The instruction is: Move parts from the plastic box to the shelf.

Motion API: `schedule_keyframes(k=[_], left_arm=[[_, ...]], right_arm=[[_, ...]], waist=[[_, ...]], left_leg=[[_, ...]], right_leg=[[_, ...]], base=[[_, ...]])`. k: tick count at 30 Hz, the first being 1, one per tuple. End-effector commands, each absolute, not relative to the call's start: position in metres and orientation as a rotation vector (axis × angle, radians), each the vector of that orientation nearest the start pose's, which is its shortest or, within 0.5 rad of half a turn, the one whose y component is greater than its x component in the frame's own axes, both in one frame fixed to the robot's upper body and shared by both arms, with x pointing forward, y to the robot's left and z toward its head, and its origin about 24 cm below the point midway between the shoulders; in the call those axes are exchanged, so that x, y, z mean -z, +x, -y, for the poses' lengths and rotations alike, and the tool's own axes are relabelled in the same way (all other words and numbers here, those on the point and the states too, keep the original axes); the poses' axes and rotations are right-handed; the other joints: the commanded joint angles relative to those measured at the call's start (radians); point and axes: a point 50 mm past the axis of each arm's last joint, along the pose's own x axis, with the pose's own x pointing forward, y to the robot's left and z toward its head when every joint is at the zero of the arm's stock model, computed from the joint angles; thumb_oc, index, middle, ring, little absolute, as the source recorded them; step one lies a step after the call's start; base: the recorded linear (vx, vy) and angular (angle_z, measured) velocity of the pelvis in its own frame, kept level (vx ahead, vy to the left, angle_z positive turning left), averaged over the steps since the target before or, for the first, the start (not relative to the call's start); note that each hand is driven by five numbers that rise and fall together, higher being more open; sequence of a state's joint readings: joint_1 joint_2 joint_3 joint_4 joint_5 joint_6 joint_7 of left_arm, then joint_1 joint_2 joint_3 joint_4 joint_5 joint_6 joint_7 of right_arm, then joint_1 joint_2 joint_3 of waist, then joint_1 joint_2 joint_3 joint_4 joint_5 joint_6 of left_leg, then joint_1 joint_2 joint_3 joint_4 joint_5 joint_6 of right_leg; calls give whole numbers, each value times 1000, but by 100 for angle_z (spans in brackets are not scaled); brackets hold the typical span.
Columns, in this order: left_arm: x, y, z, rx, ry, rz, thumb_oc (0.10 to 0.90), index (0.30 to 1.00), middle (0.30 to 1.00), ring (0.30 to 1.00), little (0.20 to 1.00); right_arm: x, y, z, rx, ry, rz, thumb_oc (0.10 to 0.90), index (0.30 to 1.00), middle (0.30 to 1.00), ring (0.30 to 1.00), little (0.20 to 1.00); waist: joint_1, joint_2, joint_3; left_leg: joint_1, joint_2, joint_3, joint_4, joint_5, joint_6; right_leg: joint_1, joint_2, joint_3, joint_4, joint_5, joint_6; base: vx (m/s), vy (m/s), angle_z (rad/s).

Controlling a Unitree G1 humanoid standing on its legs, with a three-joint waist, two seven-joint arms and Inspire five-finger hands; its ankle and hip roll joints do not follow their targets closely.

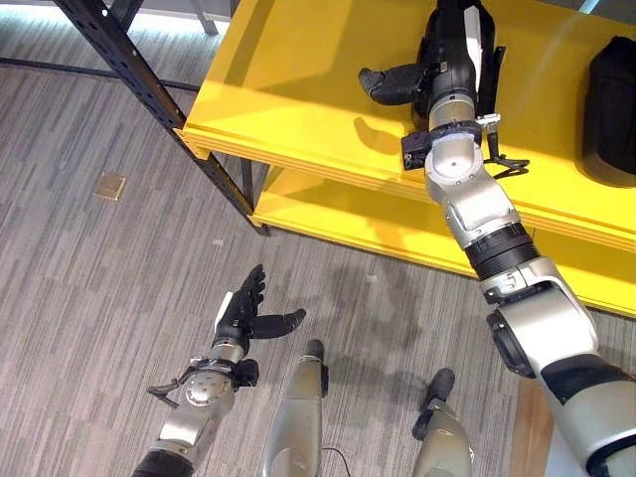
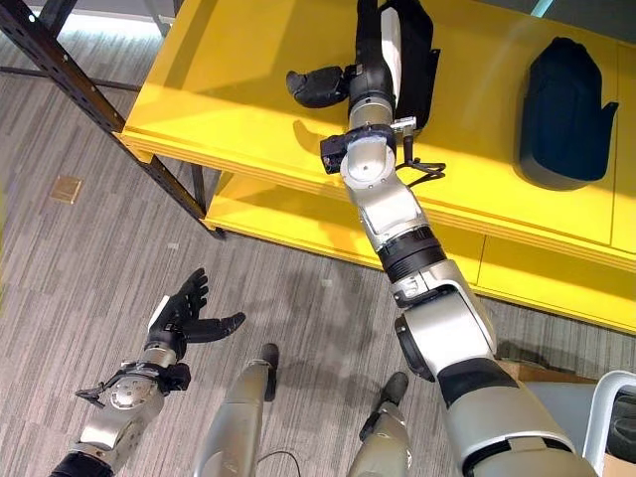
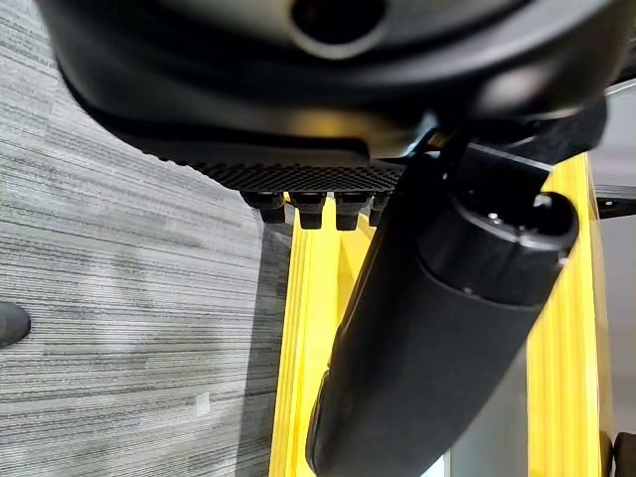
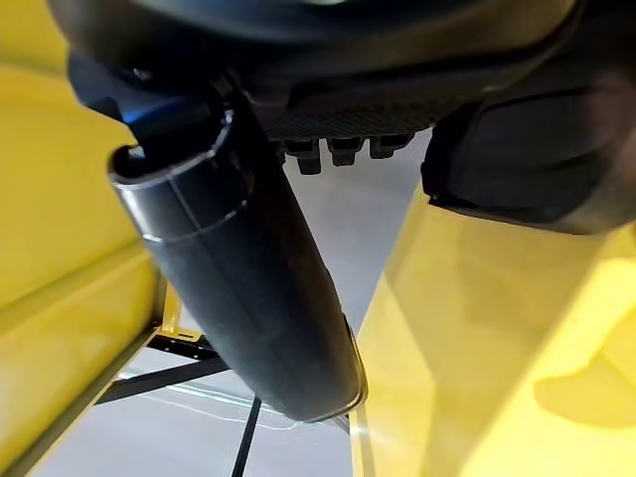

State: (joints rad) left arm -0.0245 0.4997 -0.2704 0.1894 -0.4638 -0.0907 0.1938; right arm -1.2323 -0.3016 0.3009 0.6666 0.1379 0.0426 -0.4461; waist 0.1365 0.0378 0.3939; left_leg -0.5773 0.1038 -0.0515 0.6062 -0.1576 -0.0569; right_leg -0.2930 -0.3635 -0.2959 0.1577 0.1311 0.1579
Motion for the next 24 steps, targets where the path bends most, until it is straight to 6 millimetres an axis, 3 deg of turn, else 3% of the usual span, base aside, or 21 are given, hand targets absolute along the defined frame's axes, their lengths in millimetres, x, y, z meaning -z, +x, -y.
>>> schedule_keyframes(k=[1, 17, 24], left_arm=[[-45, 252, -220, -53, 110, -7, 900, 1000, 1000, 1000, 1000], [-41, 248, -225, -73, 116, -24, 900, 1000, 1000, 1000, 1000], [-41, 247, -228, -97, 116, -24, 900, 1000, 1000, 1000, 1000]], right_arm=[[-359, 363, 103, 188, -300, 899, 900, 1000, 1000, 1000, 1000], [-367, 359, 133, 258, -463, 931, 900, 1000, 1000, 1000, 1000], [-350, 353, 144, 249, -456, 931, 900, 1000, 1000, 1000, 1000]], waist=[[3, -8, -34], [-23, -35, -30], [-40, -45, -33]], left_leg=[[23, 40, -15, -144, 66, -34], [35, 58, -6, -155, 71, -38], [44, 69, 0, -162, 75, -41]], right_leg=[[68, -28, 27, 153, -179, 14], [58, -14, 38, 156, -180, 14], [57, -10, 45, 154, -179, 14]], base=[[0, 0, 0], [-4, -2, -2], [-6, -3, -1]])
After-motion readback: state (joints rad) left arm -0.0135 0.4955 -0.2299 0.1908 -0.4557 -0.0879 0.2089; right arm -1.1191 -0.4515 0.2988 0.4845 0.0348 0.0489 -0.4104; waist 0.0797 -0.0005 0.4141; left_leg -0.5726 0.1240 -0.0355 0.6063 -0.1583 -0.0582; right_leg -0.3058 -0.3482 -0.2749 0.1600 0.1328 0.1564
